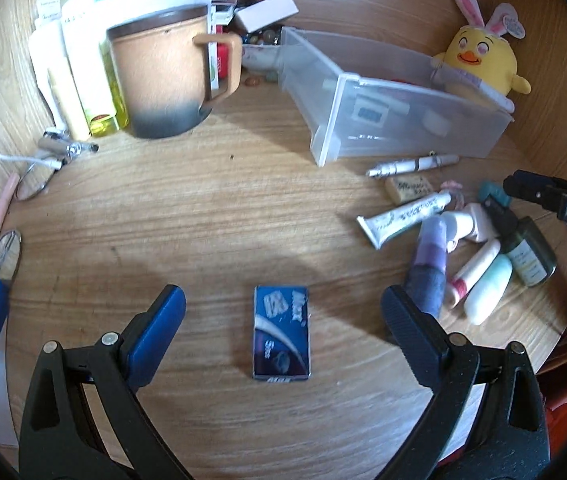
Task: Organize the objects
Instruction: 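Grasp the blue Max staple box with the left gripper while right approaches the teal tape, then carry the staple box toward the clear box while right grasps and carries the teal tape roll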
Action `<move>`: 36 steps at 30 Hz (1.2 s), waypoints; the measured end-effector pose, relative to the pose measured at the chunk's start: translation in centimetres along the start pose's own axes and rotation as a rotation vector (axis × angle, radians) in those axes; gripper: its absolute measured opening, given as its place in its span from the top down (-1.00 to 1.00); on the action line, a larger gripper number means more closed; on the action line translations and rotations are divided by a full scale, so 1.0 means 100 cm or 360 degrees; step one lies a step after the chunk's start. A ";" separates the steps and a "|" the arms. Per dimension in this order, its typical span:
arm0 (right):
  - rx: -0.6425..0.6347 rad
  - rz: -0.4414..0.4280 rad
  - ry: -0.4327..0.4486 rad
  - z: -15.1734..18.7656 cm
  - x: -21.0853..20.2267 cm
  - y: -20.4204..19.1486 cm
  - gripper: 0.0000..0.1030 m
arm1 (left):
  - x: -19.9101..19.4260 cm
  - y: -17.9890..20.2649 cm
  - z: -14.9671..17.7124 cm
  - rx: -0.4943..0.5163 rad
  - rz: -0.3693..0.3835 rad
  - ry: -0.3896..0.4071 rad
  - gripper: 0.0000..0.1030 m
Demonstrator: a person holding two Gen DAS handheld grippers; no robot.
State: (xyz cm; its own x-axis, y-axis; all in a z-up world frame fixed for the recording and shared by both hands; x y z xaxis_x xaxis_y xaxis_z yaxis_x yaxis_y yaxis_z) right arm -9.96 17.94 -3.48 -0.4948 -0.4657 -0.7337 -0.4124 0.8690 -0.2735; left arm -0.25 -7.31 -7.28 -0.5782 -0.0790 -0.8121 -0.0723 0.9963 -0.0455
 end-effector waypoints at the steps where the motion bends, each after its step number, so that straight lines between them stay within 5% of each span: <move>1: -0.0002 -0.0004 -0.0006 0.000 0.000 0.000 -0.41 | 0.000 -0.001 0.002 -0.0004 0.0006 -0.0005 -0.79; 17: -0.0122 -0.0046 -0.0088 0.002 0.006 -0.009 -0.21 | -0.009 -0.006 0.014 0.0059 -0.0046 0.0050 0.48; 23: -0.0108 -0.0091 -0.0124 -0.002 0.019 -0.009 0.31 | -0.008 -0.004 0.009 0.0041 -0.0029 0.0061 0.48; 36: -0.0086 -0.0087 0.0086 -0.010 -0.009 -0.009 0.31 | -0.029 0.012 -0.032 0.0016 0.0052 0.0256 0.48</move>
State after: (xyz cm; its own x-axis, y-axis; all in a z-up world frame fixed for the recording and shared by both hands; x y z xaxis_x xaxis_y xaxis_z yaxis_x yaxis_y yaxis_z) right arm -9.90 17.43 -1.90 -0.5105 -0.5220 -0.6833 -0.4798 0.8324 -0.2774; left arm -1.26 -5.95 -3.12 -0.7028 -0.0502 -0.7096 -0.0436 0.9987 -0.0274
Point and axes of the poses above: each gripper's, at about its wrist camera, not at the fingertips, and x roughly the way its jaws point, y to its right, z to its underside, the point moved 1 cm from there along x, roughly the way its jaws point, and after that the axes turned 9 degrees about -z, right-handed, at the moved point
